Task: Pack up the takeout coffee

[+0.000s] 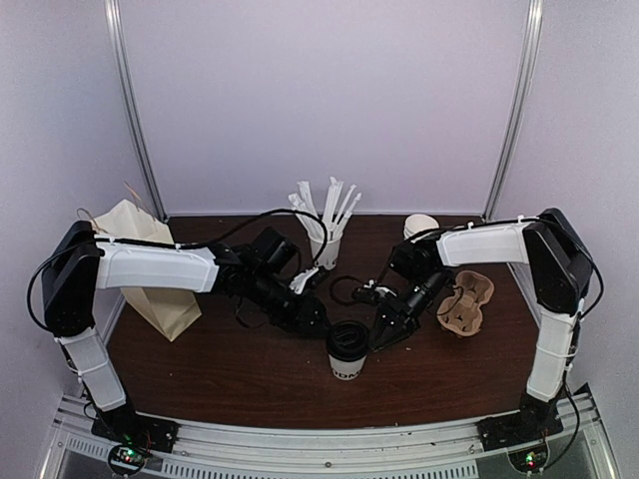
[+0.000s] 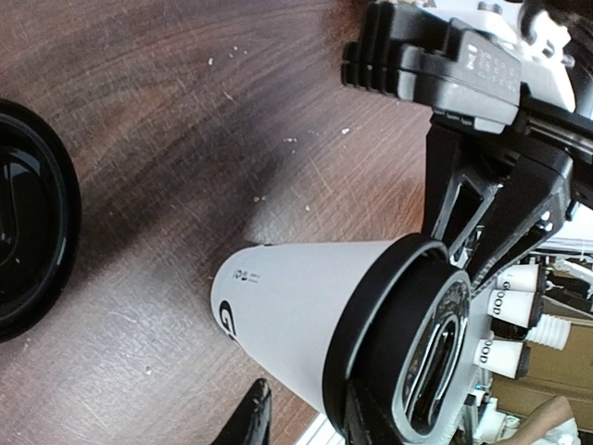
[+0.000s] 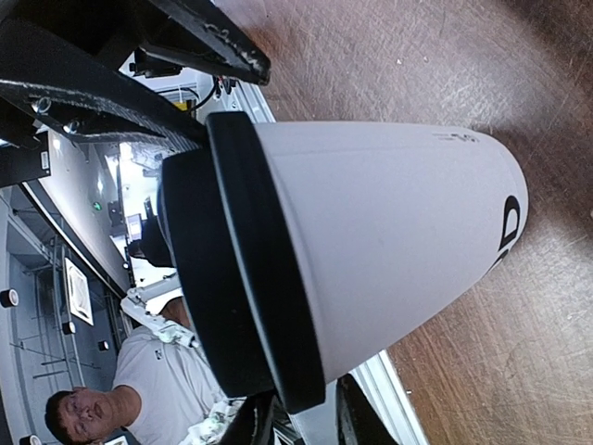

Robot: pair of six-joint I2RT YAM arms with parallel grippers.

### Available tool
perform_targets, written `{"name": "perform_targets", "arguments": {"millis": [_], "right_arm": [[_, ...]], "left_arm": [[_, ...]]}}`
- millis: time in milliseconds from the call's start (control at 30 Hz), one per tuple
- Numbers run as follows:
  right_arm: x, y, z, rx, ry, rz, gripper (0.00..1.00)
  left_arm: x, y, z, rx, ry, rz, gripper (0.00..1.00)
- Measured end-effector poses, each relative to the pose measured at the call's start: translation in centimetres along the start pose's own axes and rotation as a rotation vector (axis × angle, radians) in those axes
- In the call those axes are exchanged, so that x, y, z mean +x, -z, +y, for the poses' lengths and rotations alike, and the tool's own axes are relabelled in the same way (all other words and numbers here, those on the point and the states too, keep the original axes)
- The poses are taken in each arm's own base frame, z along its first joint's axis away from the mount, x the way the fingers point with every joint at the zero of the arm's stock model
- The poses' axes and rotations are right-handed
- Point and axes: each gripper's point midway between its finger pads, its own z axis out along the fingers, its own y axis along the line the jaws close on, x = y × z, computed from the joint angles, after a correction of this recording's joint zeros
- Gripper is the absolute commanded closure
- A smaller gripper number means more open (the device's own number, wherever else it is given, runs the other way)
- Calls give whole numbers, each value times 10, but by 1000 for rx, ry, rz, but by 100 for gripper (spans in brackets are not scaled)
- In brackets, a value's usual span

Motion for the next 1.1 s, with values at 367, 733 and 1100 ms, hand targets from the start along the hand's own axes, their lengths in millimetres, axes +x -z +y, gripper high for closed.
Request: {"name": "perform_targets", "arguments": {"millis": [367, 733, 1100], "right_arm": [[-8, 17, 2, 166, 227, -56, 55], [-13, 30, 10, 205, 322, -101, 55], [-13, 42, 10, 292, 388, -123, 33]], "left_arm": [[-34, 12, -8, -94, -186, -81, 65], [-54, 12, -19, -94, -248, -107, 57], [-34, 29, -22, -85, -252, -98, 56]]}}
